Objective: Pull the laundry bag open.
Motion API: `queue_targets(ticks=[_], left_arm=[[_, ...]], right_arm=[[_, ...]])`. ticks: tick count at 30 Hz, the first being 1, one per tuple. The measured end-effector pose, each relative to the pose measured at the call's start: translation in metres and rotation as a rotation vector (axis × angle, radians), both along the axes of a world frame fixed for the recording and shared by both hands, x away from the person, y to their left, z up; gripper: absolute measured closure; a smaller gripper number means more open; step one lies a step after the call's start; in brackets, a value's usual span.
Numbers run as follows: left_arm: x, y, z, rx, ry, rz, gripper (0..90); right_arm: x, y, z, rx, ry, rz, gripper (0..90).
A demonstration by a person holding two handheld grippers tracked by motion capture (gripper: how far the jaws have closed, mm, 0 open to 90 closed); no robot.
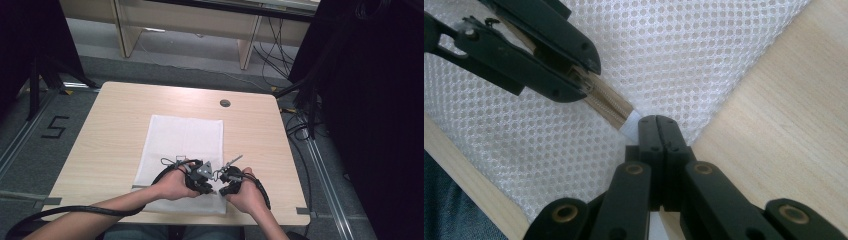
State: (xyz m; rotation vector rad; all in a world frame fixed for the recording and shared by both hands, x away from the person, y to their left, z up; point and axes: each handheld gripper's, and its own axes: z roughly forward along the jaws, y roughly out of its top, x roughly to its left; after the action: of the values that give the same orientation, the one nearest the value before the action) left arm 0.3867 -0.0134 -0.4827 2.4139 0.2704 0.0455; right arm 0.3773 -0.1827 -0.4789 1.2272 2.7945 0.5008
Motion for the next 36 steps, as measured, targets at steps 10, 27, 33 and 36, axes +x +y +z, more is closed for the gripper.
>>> queue_targets(ticks=[10,27,33,36], left_arm=[[0.0001,0.001,-0.0002,0.004,0.001,-0.003,83.1],[-0.0021,0.0031,0.0018,0.005,-0.001,-0.007,83.1],[-0.0019,0.0049,0.0028,0.001,0.004,-0.001,83.1],[-0.0023,0.0056,0.0018,-0.001,0.003,0.0,83.2]], right_arm=[[0.0004,-0.0001,0.0002,-0.005,-0.006,0.007,90.0],[0.0005,-0.0008,0.0002,-0.007,-0.007,0.017,90.0],[0.0005,-0.0005,0.0001,-0.001,-0.004,0.005,90.0],[0.0003,-0.0005,0.0,-0.001,-0.006,0.007,90.0]])
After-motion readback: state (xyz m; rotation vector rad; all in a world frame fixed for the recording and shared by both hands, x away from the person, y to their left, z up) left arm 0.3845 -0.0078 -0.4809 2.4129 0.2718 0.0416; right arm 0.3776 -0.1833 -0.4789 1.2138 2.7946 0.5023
